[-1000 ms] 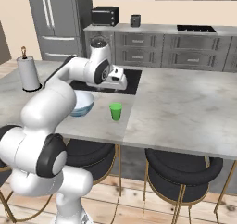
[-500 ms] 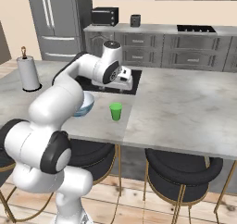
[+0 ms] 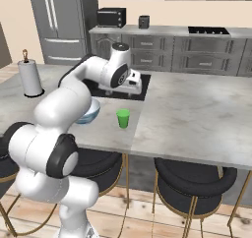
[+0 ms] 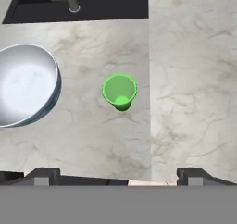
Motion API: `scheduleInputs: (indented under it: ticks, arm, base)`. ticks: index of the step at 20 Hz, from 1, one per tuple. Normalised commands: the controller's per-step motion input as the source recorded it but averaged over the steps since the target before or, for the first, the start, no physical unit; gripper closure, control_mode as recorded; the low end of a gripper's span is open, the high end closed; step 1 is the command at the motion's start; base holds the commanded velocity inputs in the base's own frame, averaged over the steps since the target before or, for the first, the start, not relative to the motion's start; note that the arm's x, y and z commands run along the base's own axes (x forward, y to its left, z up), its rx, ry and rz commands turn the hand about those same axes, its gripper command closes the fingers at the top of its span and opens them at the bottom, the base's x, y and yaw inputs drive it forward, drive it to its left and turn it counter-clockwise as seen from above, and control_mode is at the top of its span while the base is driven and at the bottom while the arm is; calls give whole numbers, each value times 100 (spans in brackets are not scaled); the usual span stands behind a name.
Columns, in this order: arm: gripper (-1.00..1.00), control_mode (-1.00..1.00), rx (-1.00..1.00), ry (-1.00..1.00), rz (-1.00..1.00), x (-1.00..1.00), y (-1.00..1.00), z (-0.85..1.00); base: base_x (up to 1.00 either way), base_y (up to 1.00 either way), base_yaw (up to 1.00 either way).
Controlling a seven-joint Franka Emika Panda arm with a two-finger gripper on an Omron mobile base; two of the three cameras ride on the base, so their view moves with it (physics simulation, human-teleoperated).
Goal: Place the cup inside the bowl on the dining table and move the bowl to any counter.
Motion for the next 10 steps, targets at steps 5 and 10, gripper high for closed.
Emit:
scheduleInputs:
  ticks: [5, 10]
  arm:
    - [-100, -100, 0, 0, 0, 32, 0, 0]
    - [-100, -100, 0, 0, 0, 33, 0, -9]
  base:
    - [0, 0, 0]
    - [0, 0, 0]
